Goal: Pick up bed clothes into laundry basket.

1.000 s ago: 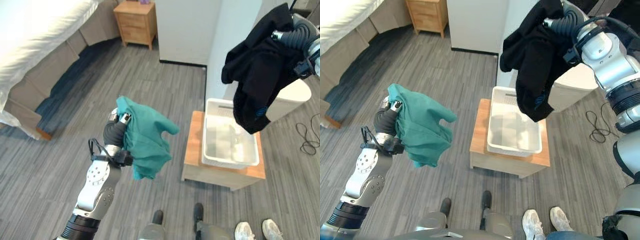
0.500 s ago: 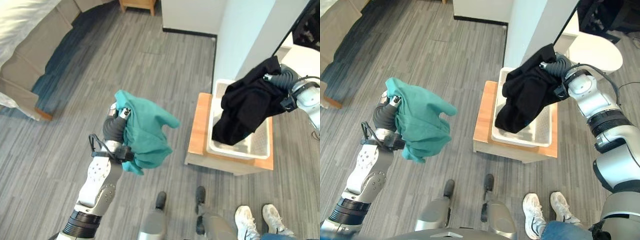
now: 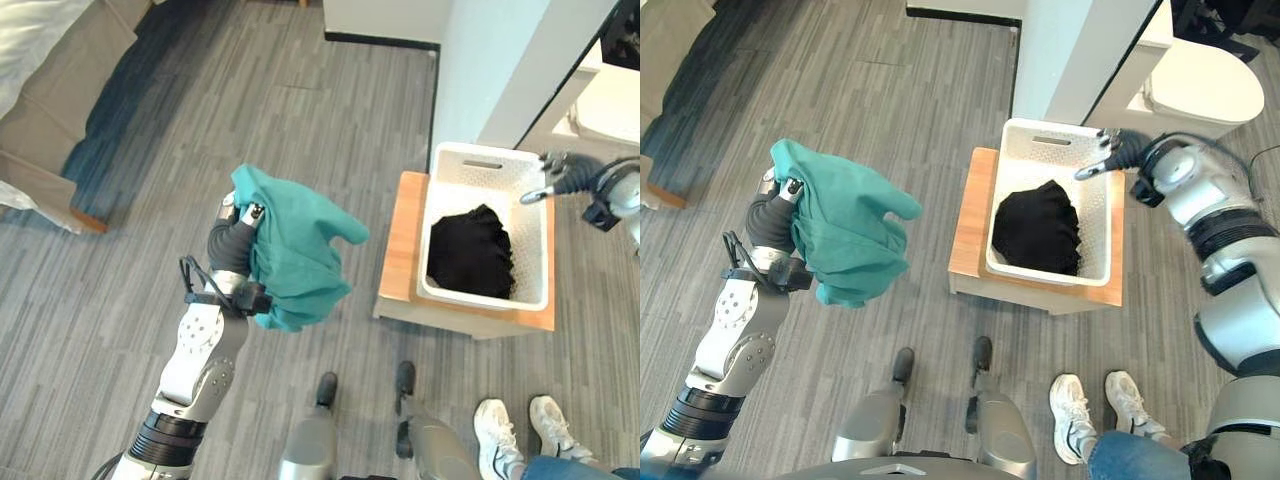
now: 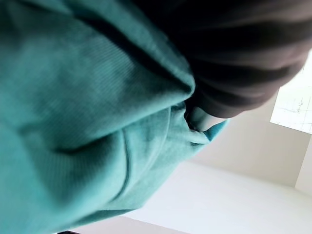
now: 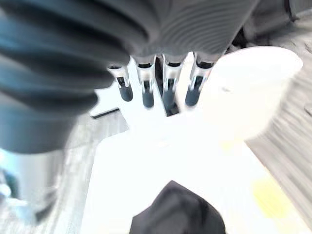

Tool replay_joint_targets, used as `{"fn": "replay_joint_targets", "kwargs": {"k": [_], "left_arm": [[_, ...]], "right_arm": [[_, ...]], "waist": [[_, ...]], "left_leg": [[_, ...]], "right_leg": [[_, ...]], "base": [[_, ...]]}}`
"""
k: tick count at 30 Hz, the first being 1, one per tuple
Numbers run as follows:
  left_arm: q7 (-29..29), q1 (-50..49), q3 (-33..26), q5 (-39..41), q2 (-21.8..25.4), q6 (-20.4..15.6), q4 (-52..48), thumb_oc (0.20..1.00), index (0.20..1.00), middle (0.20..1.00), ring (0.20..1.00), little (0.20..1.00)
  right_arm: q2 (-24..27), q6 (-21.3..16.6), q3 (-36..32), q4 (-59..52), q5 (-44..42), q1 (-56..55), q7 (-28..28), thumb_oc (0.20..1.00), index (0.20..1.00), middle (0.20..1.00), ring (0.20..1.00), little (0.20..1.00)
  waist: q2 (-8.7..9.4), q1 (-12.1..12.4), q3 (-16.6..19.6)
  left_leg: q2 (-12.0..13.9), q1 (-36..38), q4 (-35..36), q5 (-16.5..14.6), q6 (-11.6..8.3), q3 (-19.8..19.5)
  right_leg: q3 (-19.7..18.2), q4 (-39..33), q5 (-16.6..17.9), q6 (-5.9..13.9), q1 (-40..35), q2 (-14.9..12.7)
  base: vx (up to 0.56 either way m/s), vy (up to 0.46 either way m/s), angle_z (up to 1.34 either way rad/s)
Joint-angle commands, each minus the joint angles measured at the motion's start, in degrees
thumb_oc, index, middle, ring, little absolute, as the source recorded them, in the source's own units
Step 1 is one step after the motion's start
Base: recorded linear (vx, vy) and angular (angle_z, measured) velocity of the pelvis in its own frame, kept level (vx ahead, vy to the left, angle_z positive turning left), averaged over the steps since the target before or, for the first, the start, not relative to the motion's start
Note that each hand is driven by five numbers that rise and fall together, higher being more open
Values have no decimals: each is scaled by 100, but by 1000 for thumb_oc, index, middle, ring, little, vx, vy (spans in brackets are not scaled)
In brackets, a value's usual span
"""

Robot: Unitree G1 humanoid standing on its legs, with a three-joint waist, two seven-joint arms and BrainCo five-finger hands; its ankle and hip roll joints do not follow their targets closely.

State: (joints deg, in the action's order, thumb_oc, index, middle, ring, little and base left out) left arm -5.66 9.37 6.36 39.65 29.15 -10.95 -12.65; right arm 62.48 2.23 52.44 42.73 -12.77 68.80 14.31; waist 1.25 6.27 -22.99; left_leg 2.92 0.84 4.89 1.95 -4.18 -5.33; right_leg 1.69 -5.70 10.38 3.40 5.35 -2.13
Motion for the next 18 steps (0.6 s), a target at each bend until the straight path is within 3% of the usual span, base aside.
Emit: {"fn": "replay_joint_targets", "kwargs": {"k": [1, 2, 4, 5, 6, 7, 10, 11, 12, 14, 15, 18], "left_arm": [[131, 238, -79, -194, 192, -341, -384, 200, 200, 200, 200, 200], [131, 246, -67, -193, 197, -343, -379, 200, 200, 200, 200, 200], [60, 573, -35, -205, 116, -296, -300, 200, 200, 200, 200, 200], [59, 594, 31, -204, 167, -299, -293, 200, 200, 200, 200, 200], [62, 1035, 317, -140, -42, -216, -178, 200, 200, 200, 200, 200], [75, 1243, 562, -90, -109, -174, -76, 200, 200, 200, 200, 200], [107, 1594, 970, 6, -335, -59, 108, 200, 200, 200, 200, 200], [131, 1743, 1129, 53, -457, -5, 216, 200, 200, 200, 200, 200], [107, 2077, 1316, 10, -609, 94, 482, 200, 200, 200, 200, 200], [108, 2207, 1389, -34, -662, 118, 637, 200, 200, 200, 200, 200], [43, 2417, 1424, -167, -712, 163, 923, 200, 200, 200, 200, 200], [-37, 2660, 1458, -224, -736, 181, 1199, 200, 200, 200, 200, 200]], "right_arm": [[418, -239, 486, -967, -484, 601, -170, 1000, 1000, 1000, 1000, 1000], [438, -225, 456, -995, -481, 569, -174, 1000, 1000, 1000, 1000, 1000], [729, -408, -493, -2421, -663, -336, -417, 1000, 1000, 1000, 1000, 1000], [766, -378, -727, -2514, -630, -576, -420, 1000, 1000, 1000, 1000, 1000], [549, -535, -1995, -3417, -1078, -1977, -477, 1000, 1000, 1000, 1000, 1000], [462, -541, -2664, -3703, -1180, -2736, -467, 1000, 1000, 1000, 1000, 1000], [140, -604, -3801, -4284, -1414, -4044, -527, 1000, 1000, 1000, 1000, 1000], [-82, -628, -4299, -4489, -1433, -4637, -575, 1000, 1000, 1000, 1000, 1000], [-626, -704, -4939, -4848, -1494, -5525, -595, 1000, 1000, 1000, 1000, 1000], [-808, -700, -5188, -4969, -1497, -5857, -571, 1000, 1000, 1000, 1000, 1000], [-1202, -740, -5663, -5214, -1581, -6541, -581, 1000, 1000, 1000, 1000, 1000], [-1443, -739, -5961, -5435, -1538, -7015, -601, 1000, 1000, 1000, 1000, 1000]], "waist": [[274, -207, 237], [277, -198, 232], [182, -398, 336], [228, -340, 340], [145, -509, 440], [148, -517, 491], [122, -622, 580], [116, -694, 634], [104, -853, 698], [110, -887, 737], [117, -1030, 822], [128, -1215, 893]], "left_leg": [[-267, -227, -12, 269, 30, 295], [-267, -223, -12, 268, 31, 293], [-277, -146, 2, 238, 48, 336], [-277, -141, 1, 235, 48, 331], [-297, -123, 8, 259, 67, 354], [-300, -63, 8, 185, 74, 348], [-310, -16, 9, 156, 85, 355], [-311, 10, 11, 138, 94, 371], [-305, 17, 11, 159, 104, 436], [-299, 53, 11, 138, 111, 471], [-287, 138, 11, 42, 119, 519], [-266, 191, 11, -1, 125, 600]], "right_leg": [[133, 70, -853, 235, -438, 49], [135, 70, -854, 235, -443, 49], [113, 70, -881, 252, -504, 33], [118, 70, -884, 252, -511, 33], [123, 70, -868, 255, -527, 24], [137, 70, -937, 263, -590, 15], [142, 70, -964, 268, -639, 5], [124, 70, -972, 272, -658, 5], [75, 73, -939, 274, -651, 15], [45, 78, -947, 276, -663, 25], [-8, 79, -1020, 284, -721, 52], [-84, 85, -1028, 289, -724, 69]], "base": [[4, -1, -5], [0, 0, 0], [0, 0, 0], [0, 0, 0], [32, 9, -4], [9, 11, 3], [38, 2, -1], [0, 0, 0], [31, 16, 8], [39, 18, -9], [48, 16, -30], [51, 10, -28]]}}
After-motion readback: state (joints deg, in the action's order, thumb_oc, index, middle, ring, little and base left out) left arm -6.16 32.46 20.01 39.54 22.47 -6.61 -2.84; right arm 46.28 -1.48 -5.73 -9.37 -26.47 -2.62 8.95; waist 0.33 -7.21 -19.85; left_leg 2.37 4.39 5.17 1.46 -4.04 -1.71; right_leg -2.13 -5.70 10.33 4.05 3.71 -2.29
